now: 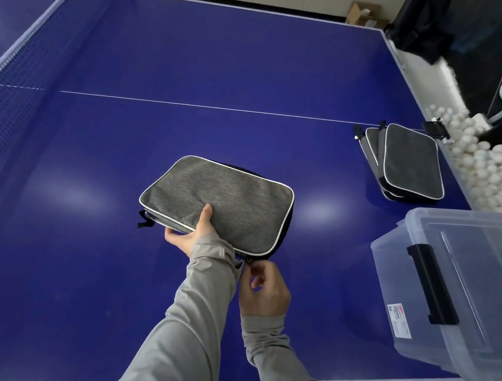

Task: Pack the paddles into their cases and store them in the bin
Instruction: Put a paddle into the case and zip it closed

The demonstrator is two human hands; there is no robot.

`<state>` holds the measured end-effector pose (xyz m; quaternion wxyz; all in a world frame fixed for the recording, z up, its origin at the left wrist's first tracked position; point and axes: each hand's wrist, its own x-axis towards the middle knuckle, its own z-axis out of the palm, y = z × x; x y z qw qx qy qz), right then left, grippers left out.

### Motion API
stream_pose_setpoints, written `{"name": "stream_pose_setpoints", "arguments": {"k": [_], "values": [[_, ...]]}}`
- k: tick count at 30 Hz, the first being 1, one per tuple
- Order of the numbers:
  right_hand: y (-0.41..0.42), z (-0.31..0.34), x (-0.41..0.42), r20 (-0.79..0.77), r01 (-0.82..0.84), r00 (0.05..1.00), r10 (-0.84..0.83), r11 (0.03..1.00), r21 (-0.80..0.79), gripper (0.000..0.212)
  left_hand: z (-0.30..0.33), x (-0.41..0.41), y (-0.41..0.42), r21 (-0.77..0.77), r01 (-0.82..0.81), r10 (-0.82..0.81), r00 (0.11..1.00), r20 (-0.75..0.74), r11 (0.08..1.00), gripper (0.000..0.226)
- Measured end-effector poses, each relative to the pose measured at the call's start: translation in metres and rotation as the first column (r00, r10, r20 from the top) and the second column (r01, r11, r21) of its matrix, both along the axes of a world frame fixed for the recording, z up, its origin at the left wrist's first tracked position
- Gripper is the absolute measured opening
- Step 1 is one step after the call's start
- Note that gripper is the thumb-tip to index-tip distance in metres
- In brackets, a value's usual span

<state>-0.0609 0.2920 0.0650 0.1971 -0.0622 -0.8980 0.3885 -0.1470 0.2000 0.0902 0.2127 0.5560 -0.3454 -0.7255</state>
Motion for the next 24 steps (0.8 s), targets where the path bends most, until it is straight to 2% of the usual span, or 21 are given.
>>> {"name": "stream_pose_setpoints", "arguments": {"k": [6,10,18,24], "values": [[0.012,0.001,0.005,-0.086,-0.085,0.993,0.084,0.996,-0.002,0.006,0.001,0.002,-0.007,-0.053,0.042,-0.043,0.999,-0.015,0.998,0.082],[0.021,0.003,0.007,-0.142,-0.124,0.981,0.129,0.991,0.044,0.011,0.004,0.005,-0.014,-0.095,0.107,-0.110,0.994,-0.019,0.990,0.084],[0.046,0.011,-0.013,-0.131,0.028,0.991,-0.039,0.996,-0.084,0.010,0.015,0.005,-0.020,-0.125,0.143,-0.143,0.990,0.010,0.982,0.083],[0.063,0.022,-0.047,-0.118,0.124,0.984,-0.134,0.988,-0.089,0.011,0.016,0.012,-0.028,-0.130,0.261,-0.262,0.965,0.006,0.957,0.080]]}}
